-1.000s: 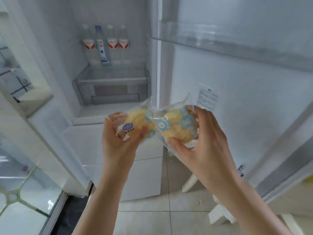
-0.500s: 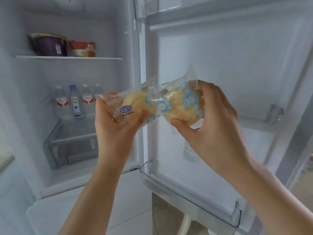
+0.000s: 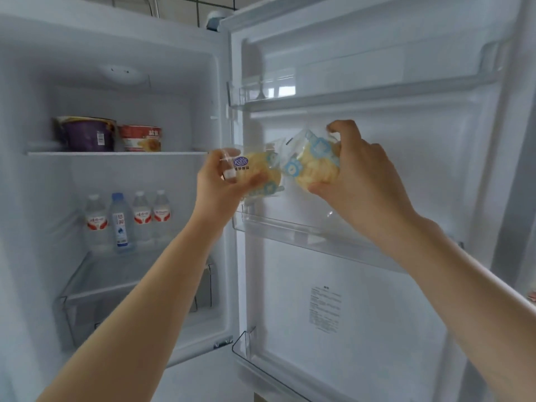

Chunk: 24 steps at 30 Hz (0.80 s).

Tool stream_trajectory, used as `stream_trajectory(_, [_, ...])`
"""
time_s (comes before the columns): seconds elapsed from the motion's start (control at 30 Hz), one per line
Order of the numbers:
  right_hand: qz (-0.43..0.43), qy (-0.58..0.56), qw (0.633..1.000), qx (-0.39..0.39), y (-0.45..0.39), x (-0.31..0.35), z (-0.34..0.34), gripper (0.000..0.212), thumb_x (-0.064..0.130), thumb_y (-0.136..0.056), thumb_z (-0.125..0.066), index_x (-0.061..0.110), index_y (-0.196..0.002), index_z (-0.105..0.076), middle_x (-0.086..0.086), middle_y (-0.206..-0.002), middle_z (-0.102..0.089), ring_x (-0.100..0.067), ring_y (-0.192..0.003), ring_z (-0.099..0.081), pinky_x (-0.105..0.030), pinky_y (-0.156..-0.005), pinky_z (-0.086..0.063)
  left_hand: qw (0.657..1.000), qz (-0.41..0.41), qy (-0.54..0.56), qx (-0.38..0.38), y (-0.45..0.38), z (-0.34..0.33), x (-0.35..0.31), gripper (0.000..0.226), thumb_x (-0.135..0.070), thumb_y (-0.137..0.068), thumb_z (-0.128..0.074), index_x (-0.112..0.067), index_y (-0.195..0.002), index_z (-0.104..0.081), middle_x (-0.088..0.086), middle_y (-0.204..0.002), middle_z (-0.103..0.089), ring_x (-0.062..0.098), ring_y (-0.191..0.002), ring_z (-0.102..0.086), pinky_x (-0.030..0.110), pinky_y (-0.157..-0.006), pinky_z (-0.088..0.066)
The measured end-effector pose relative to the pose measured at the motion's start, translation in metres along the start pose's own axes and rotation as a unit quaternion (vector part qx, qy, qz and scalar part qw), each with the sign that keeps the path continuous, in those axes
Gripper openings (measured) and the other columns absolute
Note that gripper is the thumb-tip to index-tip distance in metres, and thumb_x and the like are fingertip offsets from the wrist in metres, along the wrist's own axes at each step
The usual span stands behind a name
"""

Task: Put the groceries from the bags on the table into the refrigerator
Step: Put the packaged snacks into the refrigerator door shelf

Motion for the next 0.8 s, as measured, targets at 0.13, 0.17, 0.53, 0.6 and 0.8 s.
stream_trajectory(0.13, [-0.02,0.095,0.995,0.017,-0.002,-0.015,-0.01,0.053,0.02,-0.079,-0.07,0.015,-0.12,-0.037,-0.009,-0.105,-0.059,-0.029,-0.088,-0.043,-0.035,-0.065,-0.035,0.994,0.018,-0.082,0.075,-0.02,-0.009,0.005,0.054,-0.011,-0.063,-0.09,-0.016,-0.108,-0.06,0.002,-0.096,-0.066,0.015,-0.078,-0.064,0.017,-0.058,-0.055])
stream_trajectory(0.17, [-0.025,0.109,0.993,0.031,-0.001,-0.019,-0.012,0.049,0.02,-0.08,-0.069,0.015,-0.117,-0.038,-0.008,-0.105,-0.059,-0.03,-0.089,-0.044,-0.036,-0.065,-0.038,0.991,0.024,-0.094,0.096,-0.023,-0.011,0.009,0.055,-0.011,-0.062,-0.091,-0.016,-0.108,-0.061,0.001,-0.095,-0.066,0.014,-0.077,-0.062,0.019,-0.058,-0.055])
stream_trajectory(0.53, [-0.026,0.096,0.983,0.154,0.002,-0.037,-0.024,0.067,0.024,-0.072,-0.076,0.026,-0.132,-0.046,-0.003,-0.121,-0.051,-0.029,-0.11,-0.044,-0.041,-0.094,-0.043,0.96,0.05,-0.173,0.215,-0.036,-0.011,0.037,0.075,-0.022,-0.062,-0.091,-0.029,-0.122,-0.047,0.012,-0.085,-0.057,0.021,-0.075,-0.051,0.037,-0.072,-0.048])
stream_trajectory(0.6, [-0.032,0.071,0.981,0.18,0.0,-0.034,-0.027,0.073,0.025,-0.073,-0.076,0.025,-0.137,-0.04,-0.004,-0.122,-0.056,-0.03,-0.114,-0.044,-0.042,-0.095,-0.043,0.957,0.063,-0.176,0.223,-0.042,-0.007,0.037,0.082,-0.017,-0.063,-0.09,-0.027,-0.13,-0.043,0.016,-0.095,-0.062,0.02,-0.077,-0.054,0.038,-0.077,-0.051])
stream_trajectory(0.8, [-0.057,0.032,0.983,0.172,-0.003,-0.032,-0.042,0.041,0.03,-0.083,-0.066,0.016,-0.116,-0.048,-0.007,-0.108,-0.061,-0.029,-0.107,-0.047,-0.036,-0.084,-0.044,0.942,0.05,-0.221,0.246,-0.043,-0.003,0.03,0.098,-0.02,-0.072,-0.085,-0.03,-0.145,-0.021,0.002,-0.113,-0.059,0.014,-0.084,-0.067,0.026,-0.072,-0.058])
Point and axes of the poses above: each hand's wrist, its own y-axis away from the middle knuckle, its own z-axis out of the back of the hand, x = y × z, the point moved 1 cm from there along -y, towards the middle knuckle
